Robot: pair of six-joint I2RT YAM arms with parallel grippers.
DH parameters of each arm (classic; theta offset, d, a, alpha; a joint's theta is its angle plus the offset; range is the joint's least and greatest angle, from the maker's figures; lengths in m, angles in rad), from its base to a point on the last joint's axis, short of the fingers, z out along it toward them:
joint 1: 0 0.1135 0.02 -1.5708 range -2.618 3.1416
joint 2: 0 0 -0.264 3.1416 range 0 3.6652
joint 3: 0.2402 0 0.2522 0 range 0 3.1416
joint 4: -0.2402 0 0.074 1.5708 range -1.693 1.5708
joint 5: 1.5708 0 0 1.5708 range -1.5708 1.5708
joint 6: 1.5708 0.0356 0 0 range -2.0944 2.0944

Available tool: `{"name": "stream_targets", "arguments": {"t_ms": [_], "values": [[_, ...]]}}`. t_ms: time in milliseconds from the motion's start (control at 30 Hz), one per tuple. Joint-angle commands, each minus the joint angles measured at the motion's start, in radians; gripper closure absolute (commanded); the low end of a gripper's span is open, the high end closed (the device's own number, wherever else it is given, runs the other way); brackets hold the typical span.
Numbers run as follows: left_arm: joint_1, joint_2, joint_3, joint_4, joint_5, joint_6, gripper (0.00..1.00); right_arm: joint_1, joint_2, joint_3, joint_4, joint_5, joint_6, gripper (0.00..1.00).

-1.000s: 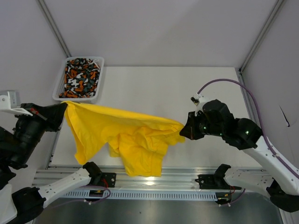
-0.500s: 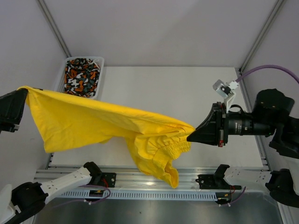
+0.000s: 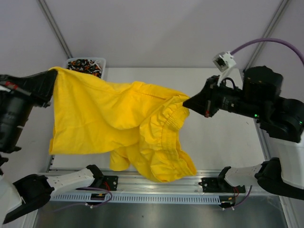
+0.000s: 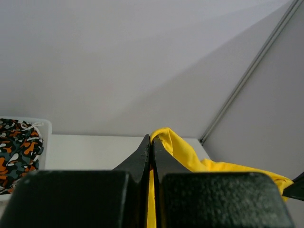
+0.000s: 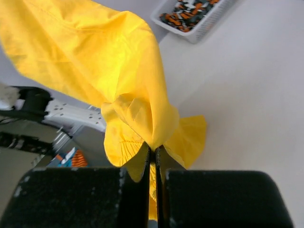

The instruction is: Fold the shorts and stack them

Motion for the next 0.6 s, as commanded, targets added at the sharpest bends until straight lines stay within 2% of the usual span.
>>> {"name": "stream_targets", "arguments": {"t_ms": [0, 100, 200, 267, 300, 333, 433, 567], "values": [[-0.005, 0.089, 0.052, -0.01, -0.023, 0.014, 1.0, -0.046, 0.043, 0.021, 0.053, 0.062, -0.049, 1.0], [-0.005, 0.033, 0.015, 0.061, 0.02, 0.012, 1.0, -0.053, 0.047, 0.018, 0.078, -0.062, -0.022, 1.0], [-0.005, -0.066, -0.036, 0.131, 0.072, 0.02, 1.0, -0.053, 0.017, -0.008, 0.137, -0.266, 0.014, 1.0], [-0.005, -0.18, -0.12, 0.2, 0.135, 0.034, 1.0, -0.047, -0.035, -0.068, 0.228, -0.432, 0.064, 1.0], [-0.005, -0.222, -0.214, 0.274, 0.154, 0.041, 1.0, -0.042, -0.061, -0.1, 0.271, -0.48, 0.087, 1.0], [-0.005, -0.291, -0.244, 0.3, 0.171, 0.042, 1.0, -0.04, -0.089, -0.132, 0.309, -0.517, 0.137, 1.0], [-0.005, -0.351, -0.307, 0.35, 0.194, 0.043, 1.0, -0.039, -0.176, -0.217, 0.417, -0.582, 0.205, 1.0], [-0.005, -0.394, -0.376, 0.422, 0.169, 0.057, 1.0, -0.042, -0.192, -0.15, 0.382, -0.547, 0.209, 1.0]]}}
